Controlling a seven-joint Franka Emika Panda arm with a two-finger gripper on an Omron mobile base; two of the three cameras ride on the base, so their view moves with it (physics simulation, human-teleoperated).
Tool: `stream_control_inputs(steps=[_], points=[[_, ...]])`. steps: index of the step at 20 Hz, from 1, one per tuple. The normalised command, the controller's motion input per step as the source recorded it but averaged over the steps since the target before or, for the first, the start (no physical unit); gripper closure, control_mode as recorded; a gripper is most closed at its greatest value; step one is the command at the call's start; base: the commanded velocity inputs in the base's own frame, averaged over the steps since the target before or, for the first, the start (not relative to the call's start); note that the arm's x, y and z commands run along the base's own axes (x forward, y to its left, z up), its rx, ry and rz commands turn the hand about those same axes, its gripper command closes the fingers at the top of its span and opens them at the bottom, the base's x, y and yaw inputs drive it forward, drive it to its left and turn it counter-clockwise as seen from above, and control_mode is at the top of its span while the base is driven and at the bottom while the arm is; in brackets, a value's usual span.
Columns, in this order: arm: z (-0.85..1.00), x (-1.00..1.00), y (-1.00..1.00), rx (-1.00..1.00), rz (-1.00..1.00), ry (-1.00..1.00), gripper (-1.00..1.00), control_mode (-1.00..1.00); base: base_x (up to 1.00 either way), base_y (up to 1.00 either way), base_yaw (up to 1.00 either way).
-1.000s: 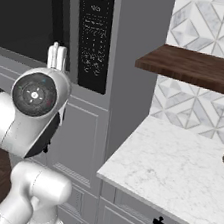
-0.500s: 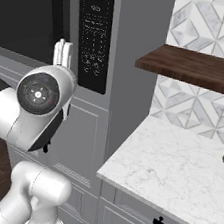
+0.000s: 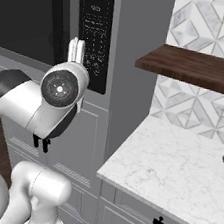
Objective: Open the microwave, place the bowl with waffle inside the microwave, then close the microwave door and turn it on.
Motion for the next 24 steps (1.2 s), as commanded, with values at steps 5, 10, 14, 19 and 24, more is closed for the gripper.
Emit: stream_control_inputs(steps=[5, 10, 14, 19, 24], points=[[-0.12, 0.40, 0.00, 0.00, 0.00, 0.00, 1.00, -1.00, 0.00, 0.00, 0.00], [-0.34, 0.36, 0.00, -0.03, 0.00, 0.00, 1.00, -1.00, 0.00, 0.00, 0.00], [-0.12, 0.33, 0.00, 0.00, 0.00, 0.00, 1.00, -1.00, 0.00, 0.00, 0.00], [0.00, 0.33, 0.00, 0.00, 0.00, 0.00, 1.00, -1.00, 0.00, 0.00, 0.00], [-0.01, 0.33, 0.00, 0.00, 0.00, 0.00, 1.00, -1.00, 0.00, 0.00, 0.00]])
